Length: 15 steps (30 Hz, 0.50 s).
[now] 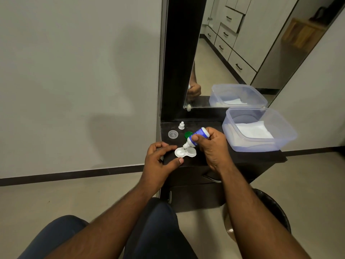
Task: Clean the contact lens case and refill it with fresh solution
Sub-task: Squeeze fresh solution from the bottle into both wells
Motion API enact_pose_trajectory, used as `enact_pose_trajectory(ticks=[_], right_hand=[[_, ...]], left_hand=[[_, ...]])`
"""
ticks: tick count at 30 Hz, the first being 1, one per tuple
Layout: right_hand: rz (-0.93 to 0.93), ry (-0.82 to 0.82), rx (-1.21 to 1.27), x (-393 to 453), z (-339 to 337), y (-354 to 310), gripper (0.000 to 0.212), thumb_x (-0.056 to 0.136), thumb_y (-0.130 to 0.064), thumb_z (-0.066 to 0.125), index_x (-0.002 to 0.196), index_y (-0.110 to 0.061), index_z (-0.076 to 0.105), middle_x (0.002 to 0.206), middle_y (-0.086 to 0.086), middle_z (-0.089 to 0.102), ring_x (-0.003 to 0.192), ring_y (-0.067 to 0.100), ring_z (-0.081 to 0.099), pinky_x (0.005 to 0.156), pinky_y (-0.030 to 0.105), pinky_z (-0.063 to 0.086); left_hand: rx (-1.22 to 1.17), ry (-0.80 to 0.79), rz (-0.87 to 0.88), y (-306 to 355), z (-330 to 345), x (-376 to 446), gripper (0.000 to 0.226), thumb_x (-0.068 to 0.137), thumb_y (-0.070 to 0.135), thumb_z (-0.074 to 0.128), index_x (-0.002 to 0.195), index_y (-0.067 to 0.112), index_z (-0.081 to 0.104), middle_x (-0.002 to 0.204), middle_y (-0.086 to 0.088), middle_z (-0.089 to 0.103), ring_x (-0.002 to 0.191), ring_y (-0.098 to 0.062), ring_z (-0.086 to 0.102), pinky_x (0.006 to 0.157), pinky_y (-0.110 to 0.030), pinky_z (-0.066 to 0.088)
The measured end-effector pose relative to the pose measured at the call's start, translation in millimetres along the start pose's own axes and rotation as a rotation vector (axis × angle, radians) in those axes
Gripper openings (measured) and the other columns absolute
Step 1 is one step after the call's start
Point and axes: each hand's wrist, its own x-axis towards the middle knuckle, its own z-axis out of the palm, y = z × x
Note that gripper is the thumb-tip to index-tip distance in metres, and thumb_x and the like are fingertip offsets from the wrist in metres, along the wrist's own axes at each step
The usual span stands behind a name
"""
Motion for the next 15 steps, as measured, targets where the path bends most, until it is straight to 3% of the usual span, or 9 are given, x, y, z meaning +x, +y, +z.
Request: enact_pose_trajectory(ticks=[3, 11, 15], right_hand=[[-0.007, -0.002, -0.01, -1.7, 1.3, -3.3, 0.019, 0.065, -0.017, 0.079, 0.072, -0.014, 0.061, 0.071, 0.005, 0.064, 0.069, 0.016, 0.06, 0.061, 0.024, 0.053], [0.001, -0.005, 0.052, -3.8, 2.9, -6.8, 0.022, 0.059, -0.02, 0.079, 0.069, -0.013, 0.06, 0.067, 0.004, 0.065, 0.07, 0.021, 0.06, 0.066, 0.031, 0.053], [0.01, 0.007, 0.026, -2.7, 2.2, -7.0, 0.019, 0.066, -0.015, 0.078, 0.072, -0.013, 0.06, 0.069, 0.004, 0.063, 0.063, 0.011, 0.059, 0.057, 0.021, 0.051]], left_hand=[[-0.003, -0.001, -0.005, -0.7, 0.2, 0.0, 0.037, 0.073, 0.019, 0.081, 0.108, 0.023, 0.071, 0.114, 0.002, 0.048, 0.108, 0.0, 0.049, 0.084, -0.022, 0.049], [-0.012, 0.005, 0.003, -2.1, 1.1, 0.1, 0.037, 0.073, 0.018, 0.081, 0.108, 0.023, 0.071, 0.114, 0.002, 0.047, 0.107, 0.003, 0.048, 0.078, -0.009, 0.046], [-0.003, 0.0, 0.005, -3.4, 1.2, 0.3, 0.036, 0.073, 0.02, 0.081, 0.107, 0.027, 0.07, 0.115, 0.004, 0.047, 0.108, 0.001, 0.048, 0.079, -0.011, 0.047]])
